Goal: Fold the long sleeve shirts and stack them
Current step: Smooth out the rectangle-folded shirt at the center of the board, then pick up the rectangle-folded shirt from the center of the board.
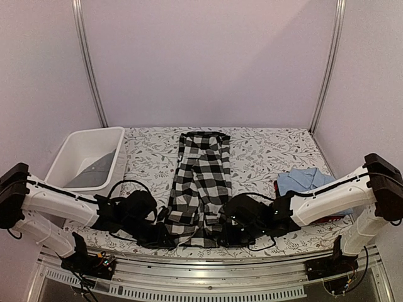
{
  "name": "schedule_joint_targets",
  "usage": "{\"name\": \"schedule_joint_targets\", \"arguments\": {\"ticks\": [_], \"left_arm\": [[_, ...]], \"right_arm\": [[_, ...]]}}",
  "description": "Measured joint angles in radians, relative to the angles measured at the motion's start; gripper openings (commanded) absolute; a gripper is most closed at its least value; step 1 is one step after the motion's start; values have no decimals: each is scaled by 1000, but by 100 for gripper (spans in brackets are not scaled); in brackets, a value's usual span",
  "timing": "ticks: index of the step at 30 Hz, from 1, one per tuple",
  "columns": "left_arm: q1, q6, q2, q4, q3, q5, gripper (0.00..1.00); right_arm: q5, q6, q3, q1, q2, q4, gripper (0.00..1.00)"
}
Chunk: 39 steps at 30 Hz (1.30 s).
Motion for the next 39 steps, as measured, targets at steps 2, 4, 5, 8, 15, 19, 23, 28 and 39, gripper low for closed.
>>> {"name": "schedule_joint_targets", "arguments": {"ticks": [2,4,5,8,15,19,23,28,39], "left_arm": [[-5,0,-34,-45,12,-1,23],[-8,4,-90,-99,39,-7,27],[-10,8,-119,-123,56,-16,28],[1,29,-187,-187,109,-43,33],[219,146,-193,-251,150,-40,40],[327,234,-91,-252,171,-12,42],[362,299,11,-237,191,27,42],[368,341,94,-209,195,57,42],[369,349,180,-126,195,87,34]], "right_arm": [[2,4,-3,3,-27,-8,34],[8,7,-12,5,-86,-19,45],[18,3,-18,5,-124,-24,48],[32,5,-37,-12,-227,-27,57],[-26,-34,-148,-163,-292,39,67],[-92,-68,-225,-264,-291,105,68],[-156,-107,-246,-319,-265,173,69],[-221,-139,-247,-344,-183,265,68],[-290,-143,-244,-346,-31,423,60]]}}
